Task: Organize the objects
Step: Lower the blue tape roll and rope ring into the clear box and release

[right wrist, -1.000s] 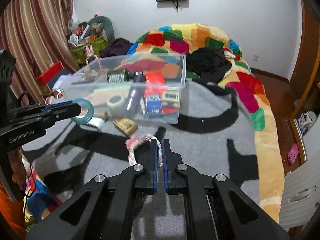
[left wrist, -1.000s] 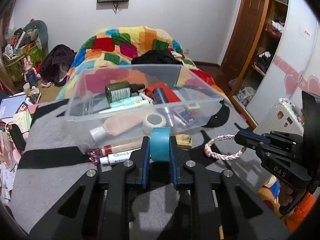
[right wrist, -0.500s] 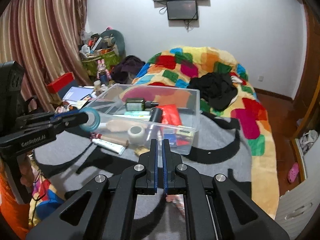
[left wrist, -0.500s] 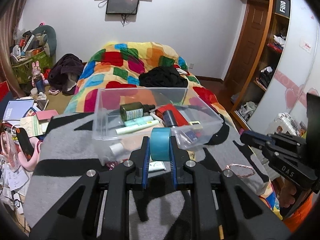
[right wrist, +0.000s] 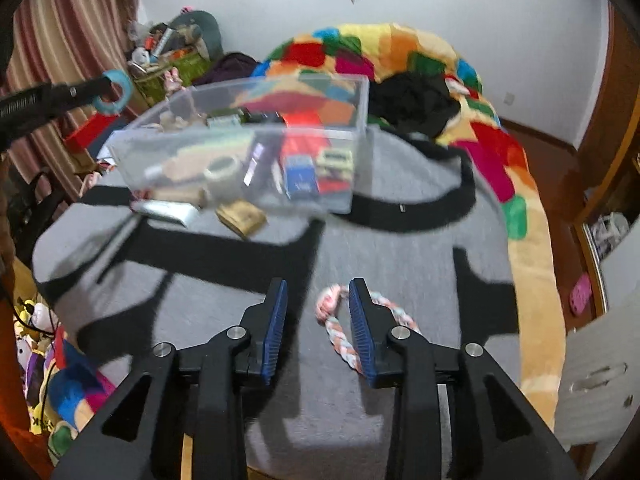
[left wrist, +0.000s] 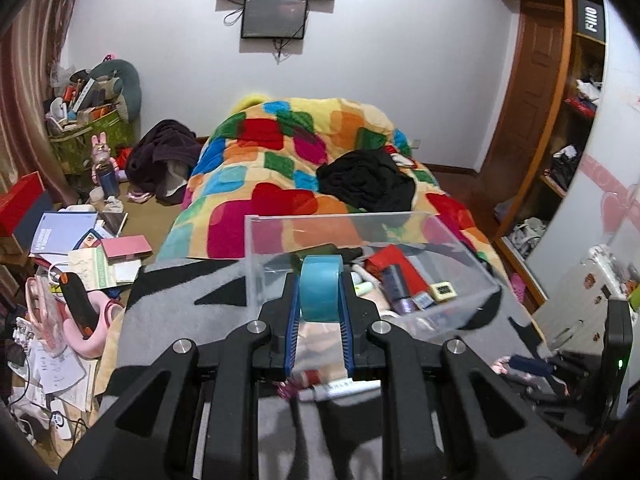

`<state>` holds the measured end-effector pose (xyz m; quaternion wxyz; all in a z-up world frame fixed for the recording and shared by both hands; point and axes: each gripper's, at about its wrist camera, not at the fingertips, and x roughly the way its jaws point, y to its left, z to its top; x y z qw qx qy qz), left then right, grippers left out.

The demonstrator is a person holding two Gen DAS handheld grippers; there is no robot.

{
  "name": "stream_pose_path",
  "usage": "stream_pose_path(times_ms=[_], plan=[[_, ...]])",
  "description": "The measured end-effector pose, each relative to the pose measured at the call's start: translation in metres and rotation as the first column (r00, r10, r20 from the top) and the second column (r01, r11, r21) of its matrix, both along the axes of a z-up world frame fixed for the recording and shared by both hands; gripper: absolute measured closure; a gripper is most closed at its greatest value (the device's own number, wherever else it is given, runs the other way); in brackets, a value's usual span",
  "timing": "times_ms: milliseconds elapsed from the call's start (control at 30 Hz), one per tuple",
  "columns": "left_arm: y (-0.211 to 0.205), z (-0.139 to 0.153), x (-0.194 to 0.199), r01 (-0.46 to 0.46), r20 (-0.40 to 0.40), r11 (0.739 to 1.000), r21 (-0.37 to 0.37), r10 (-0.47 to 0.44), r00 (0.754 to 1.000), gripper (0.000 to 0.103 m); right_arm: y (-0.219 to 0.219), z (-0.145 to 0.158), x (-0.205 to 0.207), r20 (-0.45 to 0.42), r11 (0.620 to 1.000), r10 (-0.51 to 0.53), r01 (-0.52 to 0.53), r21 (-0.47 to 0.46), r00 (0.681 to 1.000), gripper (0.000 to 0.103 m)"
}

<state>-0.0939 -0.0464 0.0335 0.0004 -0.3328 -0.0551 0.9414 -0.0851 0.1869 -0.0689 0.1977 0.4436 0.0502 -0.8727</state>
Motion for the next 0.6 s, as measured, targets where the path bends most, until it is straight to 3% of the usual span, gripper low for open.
stream_pose_path(times_ms=[67,167,600], plan=[[-0.004,-0.006,-0.011,-0.006,0.024,1.000,0.005,0.006,1.000,0.085,0.000,-0.010,-0.003,0.027,1.000,-0.004,0.004,0.009,1.000,0.075],[-0.008,-0.015,-0.027,-0.005,0.062,1.000,0.014,0.005,0.998,0.085,-0.001,-0.010,-0.001,-0.005,1.000,-0.008,0.008,0.021,1.000,0.092],[-0.001,-0.051,-0.064,0.022,0.187,1.000,0.018,-0.025,0.982,0.085,-0.015,0.063,-0.023,-0.184,0.995,-0.019,0.001,-0.096,0.983,0.092]])
